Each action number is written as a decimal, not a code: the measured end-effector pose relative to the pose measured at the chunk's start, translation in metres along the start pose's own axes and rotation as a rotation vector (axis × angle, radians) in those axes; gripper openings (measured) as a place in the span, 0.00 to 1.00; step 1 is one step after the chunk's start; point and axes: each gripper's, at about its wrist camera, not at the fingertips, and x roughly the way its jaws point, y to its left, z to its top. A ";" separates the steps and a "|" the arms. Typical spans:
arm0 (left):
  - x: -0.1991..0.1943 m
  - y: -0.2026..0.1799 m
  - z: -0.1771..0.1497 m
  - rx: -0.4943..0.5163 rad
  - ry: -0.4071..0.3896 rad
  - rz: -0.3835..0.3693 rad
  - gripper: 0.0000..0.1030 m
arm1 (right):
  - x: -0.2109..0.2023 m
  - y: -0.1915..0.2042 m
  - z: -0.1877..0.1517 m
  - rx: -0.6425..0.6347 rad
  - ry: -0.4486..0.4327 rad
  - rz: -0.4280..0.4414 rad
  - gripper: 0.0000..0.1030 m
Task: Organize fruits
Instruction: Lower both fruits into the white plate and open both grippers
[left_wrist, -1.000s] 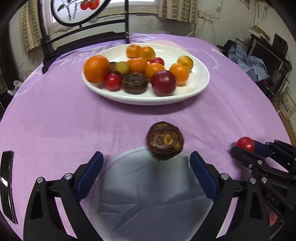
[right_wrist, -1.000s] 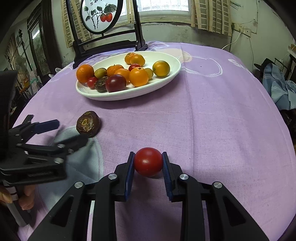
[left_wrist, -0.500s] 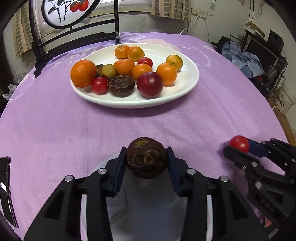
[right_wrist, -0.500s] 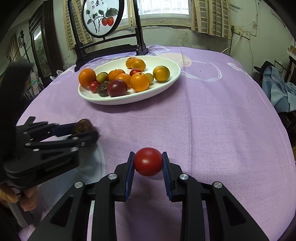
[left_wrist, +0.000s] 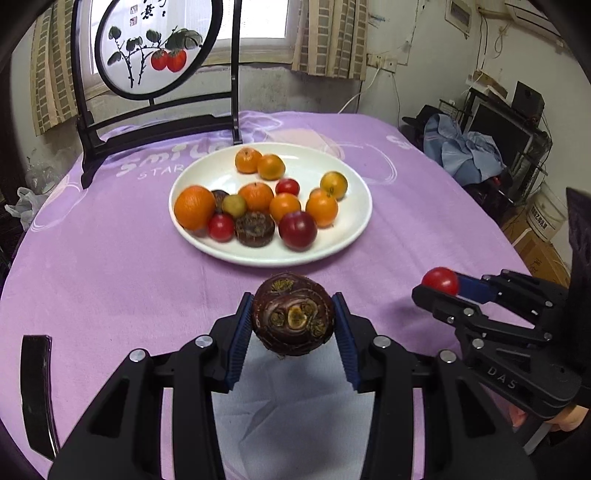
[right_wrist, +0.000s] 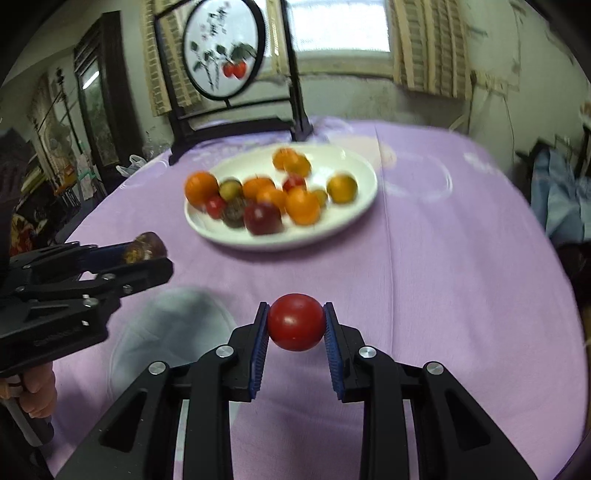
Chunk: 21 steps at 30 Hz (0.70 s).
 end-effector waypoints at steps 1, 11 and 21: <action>0.001 0.000 0.004 0.001 -0.003 0.005 0.41 | 0.000 0.000 0.008 -0.010 -0.008 -0.007 0.28; 0.045 0.020 0.051 -0.070 -0.006 0.099 0.41 | 0.029 -0.005 0.072 -0.042 -0.054 -0.026 0.28; 0.094 0.031 0.079 -0.099 0.027 0.120 0.40 | 0.097 -0.012 0.109 -0.009 0.007 -0.024 0.28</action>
